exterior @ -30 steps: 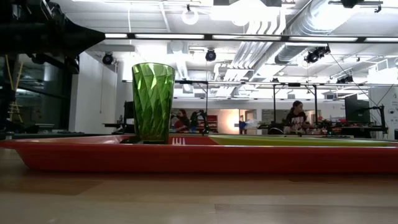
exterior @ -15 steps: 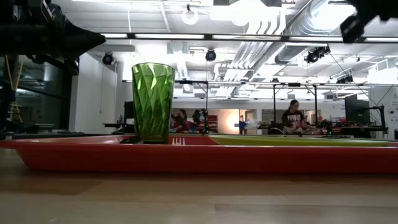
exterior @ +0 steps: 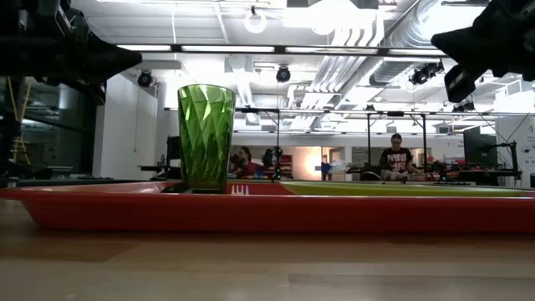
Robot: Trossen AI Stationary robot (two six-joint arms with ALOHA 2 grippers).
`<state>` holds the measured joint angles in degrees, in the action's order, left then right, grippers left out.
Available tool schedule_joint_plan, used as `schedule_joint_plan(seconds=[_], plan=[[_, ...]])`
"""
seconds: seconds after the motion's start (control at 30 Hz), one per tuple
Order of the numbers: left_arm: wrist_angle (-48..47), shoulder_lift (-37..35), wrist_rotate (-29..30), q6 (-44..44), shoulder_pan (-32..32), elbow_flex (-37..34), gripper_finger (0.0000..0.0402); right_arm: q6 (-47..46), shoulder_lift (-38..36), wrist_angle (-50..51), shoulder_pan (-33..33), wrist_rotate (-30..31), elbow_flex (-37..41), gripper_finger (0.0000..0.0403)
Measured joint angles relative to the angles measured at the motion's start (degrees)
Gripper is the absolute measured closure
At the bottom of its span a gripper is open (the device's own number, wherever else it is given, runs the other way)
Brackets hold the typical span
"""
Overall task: Pick and place plate/cup/fork/spoon on tray
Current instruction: Return to Home Position
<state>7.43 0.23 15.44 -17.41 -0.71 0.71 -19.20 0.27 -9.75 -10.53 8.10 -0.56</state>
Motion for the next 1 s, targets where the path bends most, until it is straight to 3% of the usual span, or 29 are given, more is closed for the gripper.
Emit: schedule_joint_plan(seconds=[0.3,0.57,1.0], plan=[[-0.32,-0.02,-0.02,0.00,-0.09,-0.02,0.0398,10.18,-0.01,3.79,2.28,-2.01,0.00,0.0403],[-0.38,-0.02,-0.02,0.01,-0.10,-0.02,0.0398,5.91,0.00,5.84,2.81,3.34,0.00,0.0403],[-4.61,-0.02,0.13,0.01,-0.09,-0.04,0.0398,6.60,-0.24,6.70,2.99,2.49,0.04,0.0403]])
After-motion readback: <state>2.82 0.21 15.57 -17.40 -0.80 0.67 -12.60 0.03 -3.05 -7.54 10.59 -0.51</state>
